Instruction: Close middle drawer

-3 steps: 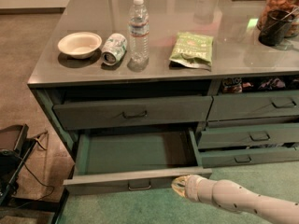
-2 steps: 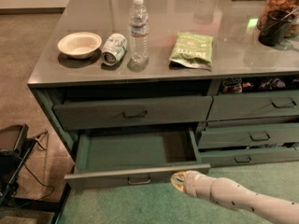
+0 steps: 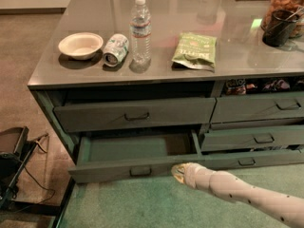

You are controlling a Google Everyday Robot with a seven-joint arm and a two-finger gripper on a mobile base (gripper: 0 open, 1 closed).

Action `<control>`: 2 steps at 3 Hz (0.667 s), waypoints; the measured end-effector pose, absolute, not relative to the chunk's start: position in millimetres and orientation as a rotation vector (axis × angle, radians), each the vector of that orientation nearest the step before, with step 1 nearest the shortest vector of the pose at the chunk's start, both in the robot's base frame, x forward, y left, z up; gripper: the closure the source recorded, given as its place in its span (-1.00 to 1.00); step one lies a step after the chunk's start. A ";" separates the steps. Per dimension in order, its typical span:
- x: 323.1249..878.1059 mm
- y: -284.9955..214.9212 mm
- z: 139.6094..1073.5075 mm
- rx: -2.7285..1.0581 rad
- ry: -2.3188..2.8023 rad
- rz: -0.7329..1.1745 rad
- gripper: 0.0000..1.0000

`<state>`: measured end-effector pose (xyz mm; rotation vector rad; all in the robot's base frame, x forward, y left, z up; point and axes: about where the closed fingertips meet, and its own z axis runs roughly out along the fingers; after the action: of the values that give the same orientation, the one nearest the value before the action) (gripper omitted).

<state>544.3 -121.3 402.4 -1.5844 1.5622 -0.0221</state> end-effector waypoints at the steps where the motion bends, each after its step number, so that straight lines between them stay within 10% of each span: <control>1: 574.7 -112.0 402.8 -1.599 1.546 -0.029 1.00; 2: 605.8 -98.5 400.3 -1.631 1.532 -0.027 1.00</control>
Offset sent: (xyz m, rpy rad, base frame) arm 0.1009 0.0379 -0.0045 -0.0496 -0.0065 0.0660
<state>605.8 -98.5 400.3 -1.6306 1.5320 -0.0272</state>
